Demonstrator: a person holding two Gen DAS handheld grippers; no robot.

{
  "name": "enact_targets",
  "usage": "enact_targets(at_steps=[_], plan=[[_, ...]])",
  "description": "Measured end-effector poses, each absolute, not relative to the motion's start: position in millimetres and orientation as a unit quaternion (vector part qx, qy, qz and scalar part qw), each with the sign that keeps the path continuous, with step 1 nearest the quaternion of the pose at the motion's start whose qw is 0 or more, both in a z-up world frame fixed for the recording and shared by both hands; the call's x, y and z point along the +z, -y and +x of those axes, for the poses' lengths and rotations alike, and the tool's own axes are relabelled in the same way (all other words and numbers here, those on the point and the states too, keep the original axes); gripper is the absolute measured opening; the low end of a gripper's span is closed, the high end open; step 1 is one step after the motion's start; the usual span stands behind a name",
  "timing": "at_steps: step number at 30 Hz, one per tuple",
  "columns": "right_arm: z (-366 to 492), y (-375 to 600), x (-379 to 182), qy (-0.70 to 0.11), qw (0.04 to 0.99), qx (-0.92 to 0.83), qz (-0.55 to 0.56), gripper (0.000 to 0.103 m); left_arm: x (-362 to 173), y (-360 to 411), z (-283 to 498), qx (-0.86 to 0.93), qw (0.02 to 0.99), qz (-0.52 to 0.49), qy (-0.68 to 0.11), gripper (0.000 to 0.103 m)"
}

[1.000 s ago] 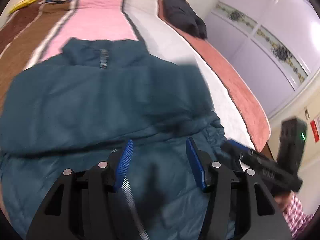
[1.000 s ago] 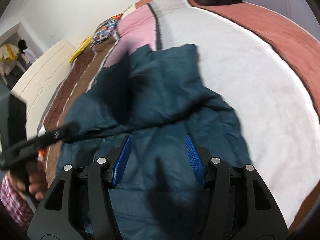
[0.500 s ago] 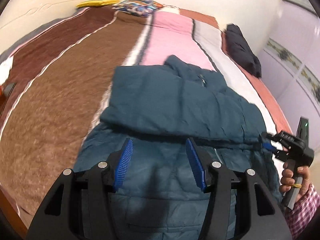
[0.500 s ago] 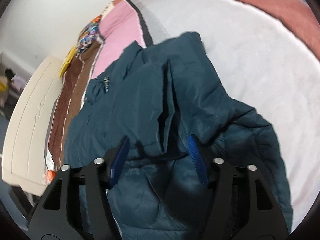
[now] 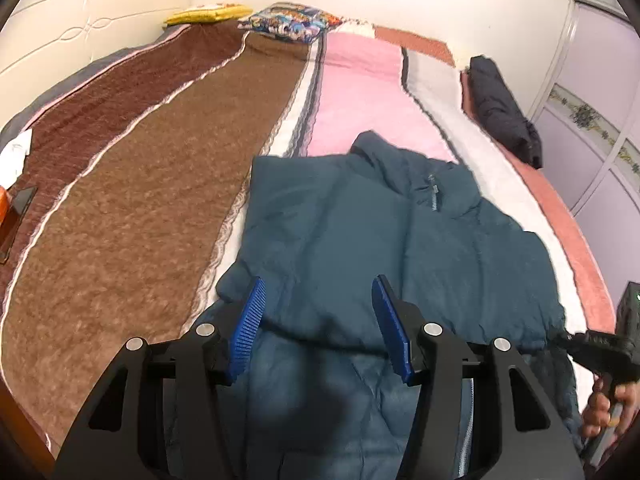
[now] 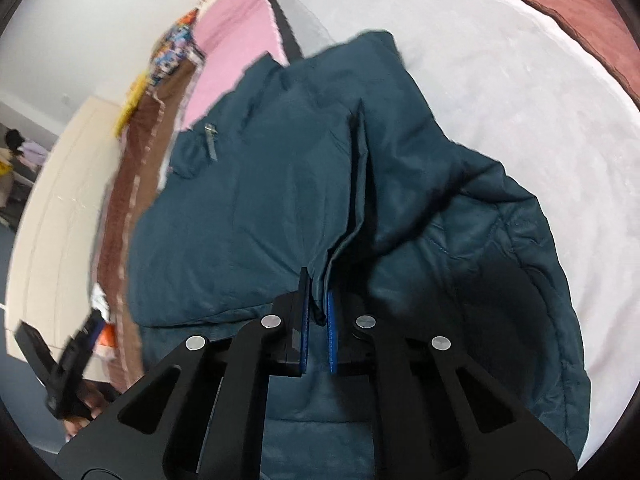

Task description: Fold large clothes

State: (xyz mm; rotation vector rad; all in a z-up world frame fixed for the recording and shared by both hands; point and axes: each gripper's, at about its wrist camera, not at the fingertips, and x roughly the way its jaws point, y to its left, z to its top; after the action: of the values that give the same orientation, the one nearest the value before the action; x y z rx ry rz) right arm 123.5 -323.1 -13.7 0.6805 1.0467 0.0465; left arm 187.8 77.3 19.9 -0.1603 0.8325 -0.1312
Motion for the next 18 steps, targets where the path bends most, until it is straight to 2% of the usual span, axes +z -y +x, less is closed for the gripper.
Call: enact_targets(at_steps=[8, 14, 18], plan=[[130.3, 316.7, -28.8, -0.508, 0.809, 0.009, 0.295, 0.009, -28.5, -58.0, 224.2, -0.019, 0.884, -0.01, -0.466, 0.055], [112.8, 314.3, -10.0, -0.49, 0.819, 0.026, 0.297, 0.008, -15.7, -63.0, 210.9, -0.024, 0.889, -0.032, -0.455, 0.054], [121.3, 317.9, -24.8, -0.507, 0.81, 0.01, 0.295, 0.008, -23.1, -66.9, 213.9, -0.012, 0.885, -0.032, -0.465, 0.054]])
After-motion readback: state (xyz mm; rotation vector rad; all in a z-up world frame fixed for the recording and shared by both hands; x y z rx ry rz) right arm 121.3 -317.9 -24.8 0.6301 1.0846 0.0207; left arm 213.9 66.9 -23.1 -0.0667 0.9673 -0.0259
